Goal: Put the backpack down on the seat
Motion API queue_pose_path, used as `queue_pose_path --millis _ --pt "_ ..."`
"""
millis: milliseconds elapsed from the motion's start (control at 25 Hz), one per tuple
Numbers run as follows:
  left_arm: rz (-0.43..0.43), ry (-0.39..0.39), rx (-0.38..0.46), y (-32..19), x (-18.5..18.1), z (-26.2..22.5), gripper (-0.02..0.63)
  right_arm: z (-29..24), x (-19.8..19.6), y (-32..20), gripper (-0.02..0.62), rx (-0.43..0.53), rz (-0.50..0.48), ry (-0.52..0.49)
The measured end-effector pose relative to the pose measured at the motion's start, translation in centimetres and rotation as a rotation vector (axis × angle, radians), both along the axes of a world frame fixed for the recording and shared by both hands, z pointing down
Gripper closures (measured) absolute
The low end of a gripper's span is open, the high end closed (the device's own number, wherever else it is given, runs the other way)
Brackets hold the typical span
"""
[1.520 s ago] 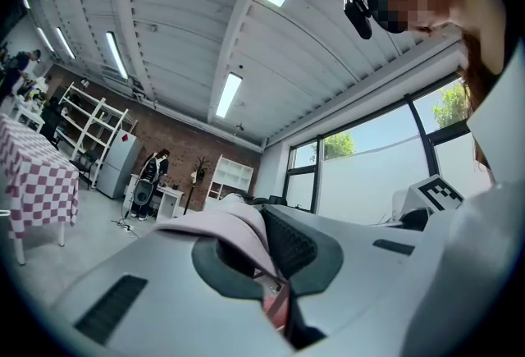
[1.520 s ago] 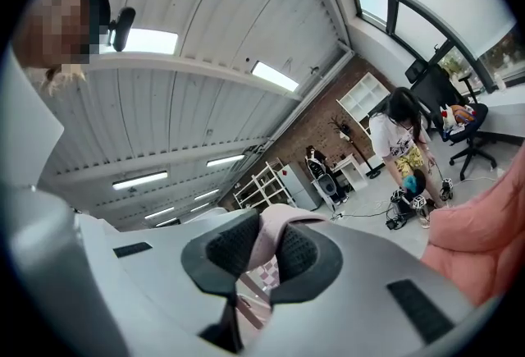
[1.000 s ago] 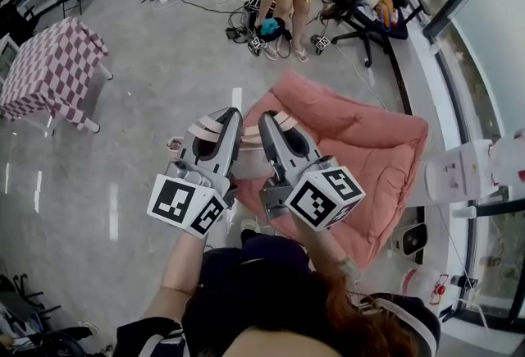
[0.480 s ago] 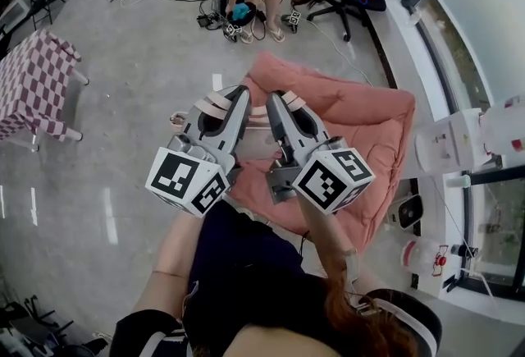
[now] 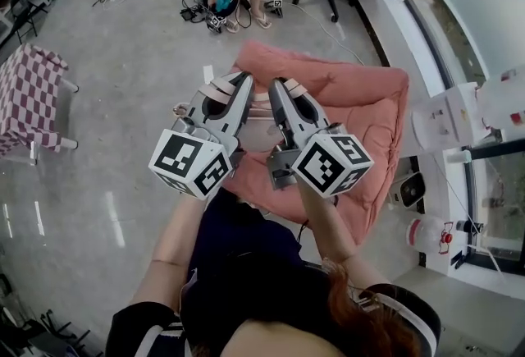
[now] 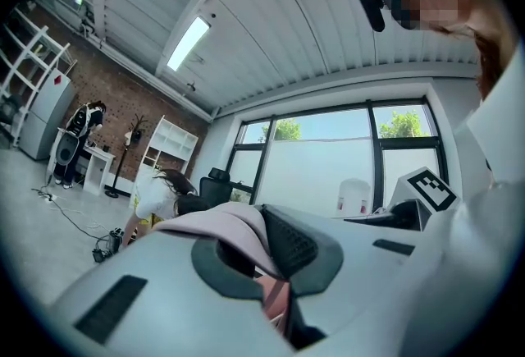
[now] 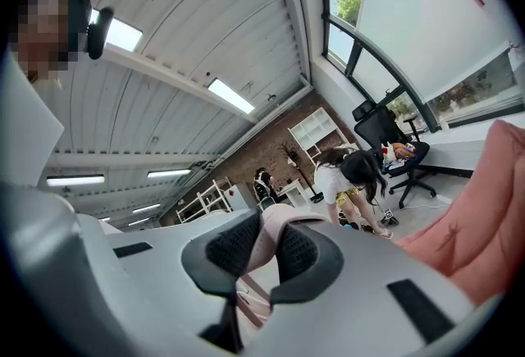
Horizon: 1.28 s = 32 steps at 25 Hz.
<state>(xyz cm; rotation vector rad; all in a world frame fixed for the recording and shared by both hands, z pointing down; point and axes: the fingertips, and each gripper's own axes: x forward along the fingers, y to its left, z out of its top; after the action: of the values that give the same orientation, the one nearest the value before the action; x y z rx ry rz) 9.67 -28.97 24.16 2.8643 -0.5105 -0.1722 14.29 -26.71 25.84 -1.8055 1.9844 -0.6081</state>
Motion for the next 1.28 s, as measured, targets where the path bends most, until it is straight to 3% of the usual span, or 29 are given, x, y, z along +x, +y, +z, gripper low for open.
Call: queue_pose_path --millis 560,1280 --pt "0.143 -0.037 -0.088 -2.6 4.2 4.9 0.588 4.6 3.9 -1.7 0.529 -0.059 0.157 -0.078" --pt "0.233 -0.073 -0.179 -8.4 10.6 10.1 0.588 9.9 9.7 -6.9 0.529 -0.144 0.231 -0.101"
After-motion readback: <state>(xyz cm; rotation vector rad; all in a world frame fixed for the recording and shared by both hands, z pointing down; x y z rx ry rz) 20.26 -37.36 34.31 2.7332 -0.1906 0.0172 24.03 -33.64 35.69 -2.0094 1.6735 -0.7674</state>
